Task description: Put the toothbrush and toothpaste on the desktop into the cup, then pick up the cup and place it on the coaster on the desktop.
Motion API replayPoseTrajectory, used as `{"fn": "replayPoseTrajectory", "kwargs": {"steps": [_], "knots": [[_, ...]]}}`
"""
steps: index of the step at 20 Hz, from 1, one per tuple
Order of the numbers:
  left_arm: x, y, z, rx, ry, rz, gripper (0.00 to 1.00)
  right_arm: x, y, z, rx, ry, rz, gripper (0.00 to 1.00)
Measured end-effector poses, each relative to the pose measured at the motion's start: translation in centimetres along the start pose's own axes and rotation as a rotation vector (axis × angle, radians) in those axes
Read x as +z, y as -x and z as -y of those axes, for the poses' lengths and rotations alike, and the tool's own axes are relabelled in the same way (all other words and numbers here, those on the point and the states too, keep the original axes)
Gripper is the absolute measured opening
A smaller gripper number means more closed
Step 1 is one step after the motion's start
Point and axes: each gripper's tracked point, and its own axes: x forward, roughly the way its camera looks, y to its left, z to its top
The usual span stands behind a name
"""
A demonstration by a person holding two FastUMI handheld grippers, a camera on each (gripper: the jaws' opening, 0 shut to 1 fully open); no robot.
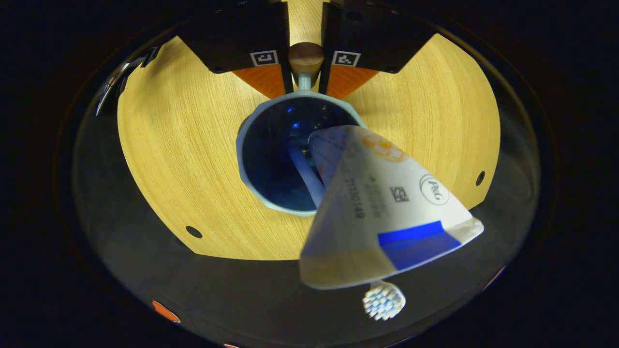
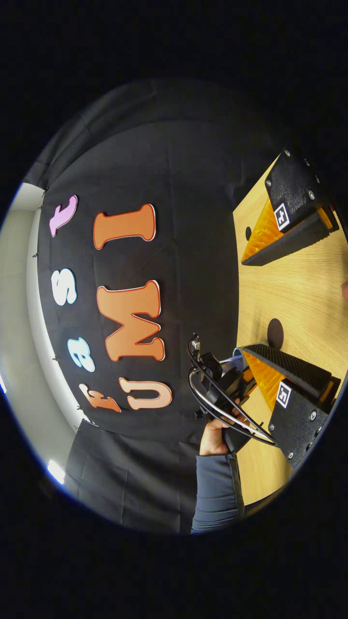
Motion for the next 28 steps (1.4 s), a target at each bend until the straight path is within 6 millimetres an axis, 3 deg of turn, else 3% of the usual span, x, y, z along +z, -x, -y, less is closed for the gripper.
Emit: {"fn": "replayPoseTrajectory", "kwargs": {"steps": [5,11,14,16,17,18,19,21,22,28], "knots": [[-0.7,-1.3,0.0,-0.022,-0.023,-0.015,0.26,-0.1,0.6,1.7,-0.03,0.007,0.003,0.97],[-0.9,-2.1,1.3,-0.033,-0.061,-0.059,0.26,-1.0,0.0,2.0,-0.029,-0.008,-0.025,0.97],[0.8,-1.6,1.5,0.01,-0.157,-0.001,0.31,-1.4,-0.4,1.6,-0.024,-0.012,-0.033,0.97],[2.3,-1.0,2.0,0.016,-0.17,0.035,0.4,-1.5,-0.9,1.2,-0.021,-0.016,-0.041,0.97],[2.1,-0.3,1.9,0.011,-0.168,0.055,0.65,-1.4,-1.0,0.9,-0.015,-0.019,-0.042,0.97],[2.2,-0.1,2.3,0.007,-0.168,0.072,0.6,-1.4,-1.1,0.6,-0.013,-0.018,-0.041,0.97],[2.6,0.3,1.7,0.009,-0.175,0.101,0.82,-1.3,-1.2,0.2,-0.008,-0.013,-0.04,0.97],[4.2,2.0,0.7,0.069,-0.23,0.204,1.0,-1.2,-1.5,-0.3,-0.008,-0.001,-0.042,0.97],[4.6,2.7,0.4,0.089,-0.25,0.251,1.0,-1.0,-1.7,-0.6,-0.011,-0.001,-0.042,0.97],[5.1,11.8,-0.5,0.121,-0.254,0.535,1.0,1.2,-2.9,-3.3,-0.016,0.018,0.012,0.97]]}}
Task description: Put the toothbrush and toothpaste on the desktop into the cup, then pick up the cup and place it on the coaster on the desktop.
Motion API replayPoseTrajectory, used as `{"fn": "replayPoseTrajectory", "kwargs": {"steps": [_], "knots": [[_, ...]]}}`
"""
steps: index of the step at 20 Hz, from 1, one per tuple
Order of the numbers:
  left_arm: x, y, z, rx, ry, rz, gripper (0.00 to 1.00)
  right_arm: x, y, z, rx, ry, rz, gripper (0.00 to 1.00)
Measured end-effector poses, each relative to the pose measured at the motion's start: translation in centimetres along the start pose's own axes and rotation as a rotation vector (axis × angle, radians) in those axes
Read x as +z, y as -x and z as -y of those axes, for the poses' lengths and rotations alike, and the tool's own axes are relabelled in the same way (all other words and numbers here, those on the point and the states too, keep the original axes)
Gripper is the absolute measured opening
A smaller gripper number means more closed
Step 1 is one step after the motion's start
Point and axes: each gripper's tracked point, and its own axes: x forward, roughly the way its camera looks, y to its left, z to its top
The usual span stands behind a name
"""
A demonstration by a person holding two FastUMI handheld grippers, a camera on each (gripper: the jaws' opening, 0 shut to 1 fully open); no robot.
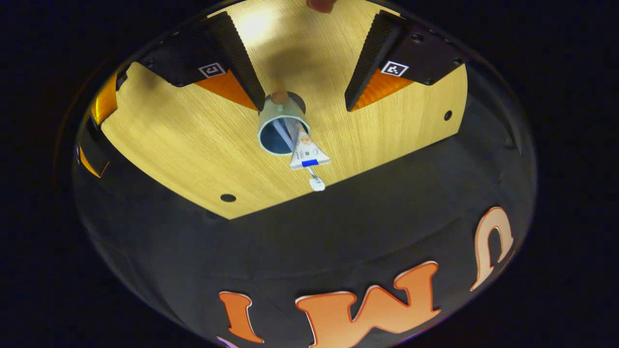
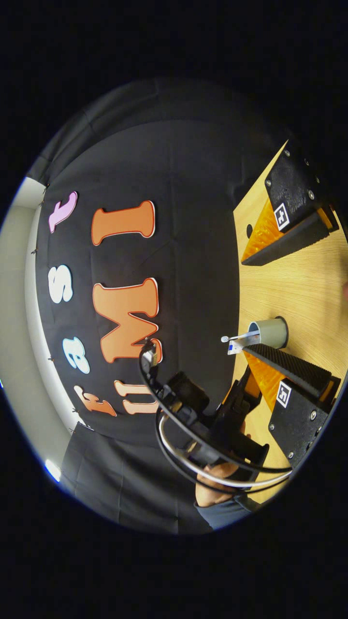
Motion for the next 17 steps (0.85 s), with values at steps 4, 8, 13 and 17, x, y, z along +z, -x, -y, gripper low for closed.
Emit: {"fn": "replayPoseTrajectory", "kwargs": {"steps": [4,8,13,17], "knots": [[2.7,5.2,-2.6,0.08,0.025,0.197,1.0,1.4,-0.3,-0.9,-0.007,0.017,0.034,0.97],[3.8,9.8,-4.1,0.092,0.086,0.385,0.99,4.5,0.3,-1.1,-0.042,0.044,0.124,0.97],[3.7,13.6,-6.3,0.168,0.148,0.568,0.99,6.8,1.2,-2.1,-0.052,0.072,0.194,0.97],[2.8,16.9,-7.6,0.244,0.194,0.682,0.99,6.8,1.7,-2.2,-0.07,0.104,0.205,0.96]]}}
